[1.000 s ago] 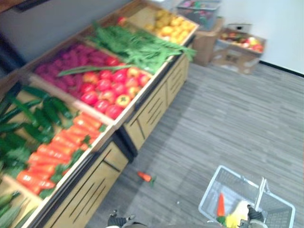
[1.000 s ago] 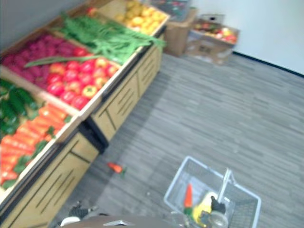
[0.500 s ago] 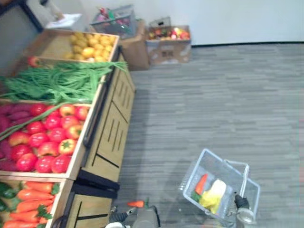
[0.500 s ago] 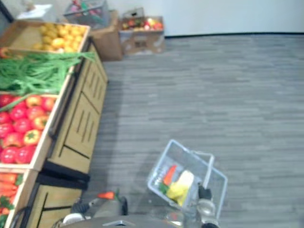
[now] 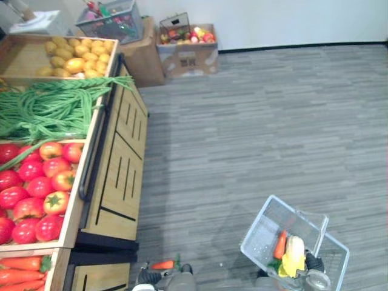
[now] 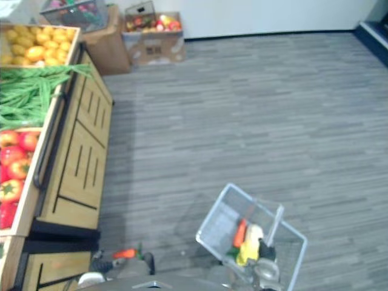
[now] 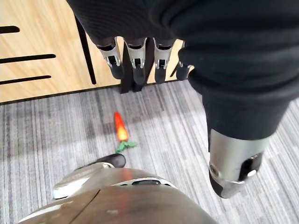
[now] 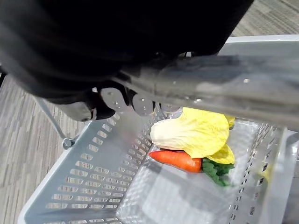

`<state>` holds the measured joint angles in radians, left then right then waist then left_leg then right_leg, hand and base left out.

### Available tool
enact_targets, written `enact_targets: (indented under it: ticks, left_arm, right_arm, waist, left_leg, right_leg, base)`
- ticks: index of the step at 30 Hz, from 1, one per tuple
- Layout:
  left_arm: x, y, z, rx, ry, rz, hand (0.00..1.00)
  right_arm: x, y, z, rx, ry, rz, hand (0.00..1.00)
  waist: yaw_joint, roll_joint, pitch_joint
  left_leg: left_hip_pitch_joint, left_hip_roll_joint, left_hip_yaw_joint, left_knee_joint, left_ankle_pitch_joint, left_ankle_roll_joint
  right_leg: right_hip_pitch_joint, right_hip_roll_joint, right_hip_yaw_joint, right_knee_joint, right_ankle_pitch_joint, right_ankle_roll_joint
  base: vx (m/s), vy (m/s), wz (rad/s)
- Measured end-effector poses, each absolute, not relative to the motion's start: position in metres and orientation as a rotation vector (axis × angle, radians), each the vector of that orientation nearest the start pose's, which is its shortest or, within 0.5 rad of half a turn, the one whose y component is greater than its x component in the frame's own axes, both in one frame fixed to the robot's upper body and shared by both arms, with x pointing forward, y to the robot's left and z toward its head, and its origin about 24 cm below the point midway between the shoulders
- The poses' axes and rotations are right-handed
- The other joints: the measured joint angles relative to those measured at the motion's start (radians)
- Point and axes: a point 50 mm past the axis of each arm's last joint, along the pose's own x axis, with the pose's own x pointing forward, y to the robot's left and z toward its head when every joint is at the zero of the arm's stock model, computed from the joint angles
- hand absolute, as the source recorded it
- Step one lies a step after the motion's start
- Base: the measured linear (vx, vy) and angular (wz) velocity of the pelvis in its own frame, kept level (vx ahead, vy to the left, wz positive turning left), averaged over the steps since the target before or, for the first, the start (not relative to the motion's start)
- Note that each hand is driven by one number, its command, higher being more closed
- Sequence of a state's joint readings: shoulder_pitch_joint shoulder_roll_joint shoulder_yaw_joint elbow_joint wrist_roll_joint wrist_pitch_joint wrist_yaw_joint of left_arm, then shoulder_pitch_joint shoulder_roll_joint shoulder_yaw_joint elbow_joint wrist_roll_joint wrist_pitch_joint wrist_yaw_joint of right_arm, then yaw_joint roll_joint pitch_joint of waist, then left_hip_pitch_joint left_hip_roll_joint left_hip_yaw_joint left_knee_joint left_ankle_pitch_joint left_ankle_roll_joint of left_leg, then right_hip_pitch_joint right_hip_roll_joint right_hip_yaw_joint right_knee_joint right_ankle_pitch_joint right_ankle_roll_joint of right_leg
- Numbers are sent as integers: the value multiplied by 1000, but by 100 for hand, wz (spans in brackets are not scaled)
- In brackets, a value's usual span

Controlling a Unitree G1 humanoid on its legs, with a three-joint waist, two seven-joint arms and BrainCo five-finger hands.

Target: Pick vegetable in the basket

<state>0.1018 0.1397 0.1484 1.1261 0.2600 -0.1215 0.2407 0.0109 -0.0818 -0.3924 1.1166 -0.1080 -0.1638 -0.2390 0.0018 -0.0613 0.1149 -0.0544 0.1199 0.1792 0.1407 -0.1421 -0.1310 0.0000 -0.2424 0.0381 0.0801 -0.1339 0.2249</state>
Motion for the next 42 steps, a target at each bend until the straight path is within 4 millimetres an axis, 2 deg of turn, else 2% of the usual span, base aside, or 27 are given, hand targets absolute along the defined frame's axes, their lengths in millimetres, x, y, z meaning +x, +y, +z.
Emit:
enact_targets:
  ticks: [3,5,8,9,10,11,13,14,15,17,20,22,29,42]
  left_arm:
    - [77,235,-157,426,1086,252,0]
    - [77,234,-157,446,1084,231,0]
    - [74,232,-158,455,1090,212,0]
    - [73,230,-159,452,1096,205,0]
    - [71,226,-160,445,1100,196,0]
    - [69,227,-160,447,1107,194,0]
    - [70,231,-159,458,1107,194,0]
    - [70,231,-159,455,1107,195,0]
    - [71,225,-161,435,1108,196,0]
    - [70,219,-162,407,1112,202,0]
    - [70,218,-162,387,1113,218,0]
    - [70,220,-162,367,1114,246,0]
    - [65,221,-163,336,1126,281,0]
    - [63,218,-164,196,1137,343,0]
  right_arm:
    - [106,-237,-149,-66,963,-583,100]
    - [104,-239,-149,-57,965,-603,100]
    - [104,-242,-148,-49,957,-622,100]
    - [106,-243,-147,-53,943,-624,100]
    - [108,-244,-145,-55,934,-625,100]
    - [112,-243,-145,-55,923,-615,100]
    - [115,-235,-146,-60,926,-578,100]
    - [116,-235,-146,-61,925,-574,100]
    - [120,-237,-144,-72,913,-567,100]
    - [119,-239,-144,-76,919,-568,100]
    - [113,-238,-147,-74,944,-572,100]
    - [109,-235,-149,-66,958,-573,100]
    - [93,-237,-153,-52,1000,-596,100]
    - [91,-236,-155,-1,1001,-551,100]
  waist:
    - [-4,-4,-19]
    - [-3,-2,-20]
    - [-2,10,-20]
    - [-3,28,-13]
    - [-3,35,-14]
    - [-2,30,-17]
    - [0,13,-19]
    - [0,15,-20]
    - [1,34,-17]
    - [0,53,-18]
    - [-1,61,-24]
    - [-2,57,-27]
    - [-2,53,-43]
    - [-2,51,-48]
  left_leg:
    - [15,4,-2,-13,-6,5]
    - [46,4,-3,-23,-6,6]
    - [100,8,-4,-41,-5,7]
    - [125,23,-6,-52,-7,14]
    - [134,31,-5,-57,-12,23]
    - [147,33,-1,-68,-14,27]
    - [145,17,-2,-72,-15,25]
    - [144,18,0,-71,-15,25]
    - [142,22,1,-77,-15,24]
    - [143,24,2,-86,-13,21]
    - [150,29,-1,-87,-8,14]
    - [152,36,-3,-100,-3,5]
    - [148,48,-28,-107,2,-3]
    - [168,23,-25,-105,2,-2]
  right_leg:
    - [-22,8,0,43,38,-3]
    - [-67,11,-2,173,44,-8]
    - [-122,15,-18,352,85,-53]
    - [-156,15,-42,428,114,-63]
    - [-164,17,-58,442,91,-71]
    - [-164,26,-91,396,39,-78]
    - [-145,48,-145,252,54,-88]
    - [-140,52,-144,240,54,-88]
    - [-119,60,-144,186,54,-88]
    - [-103,66,-146,143,54,-88]
    - [-44,73,-171,53,59,-80]
    - [-15,83,-185,-4,66,-71]
    - [26,100,-217,-67,88,-73]
    - [60,79,-217,-95,102,-66]
  base:
    - [136,55,-14]
    - [96,46,-2]
    - [96,38,0]
    - [84,-7,-3]
    - [69,-26,-4]
    - [52,-43,2]
    - [64,-77,-6]
    - [72,-63,-16]
    - [58,-42,-12]
    - [42,-49,-8]
    - [25,-47,7]
    - [-15,-40,13]
    - [-7,-17,11]
    - [4,11,1]
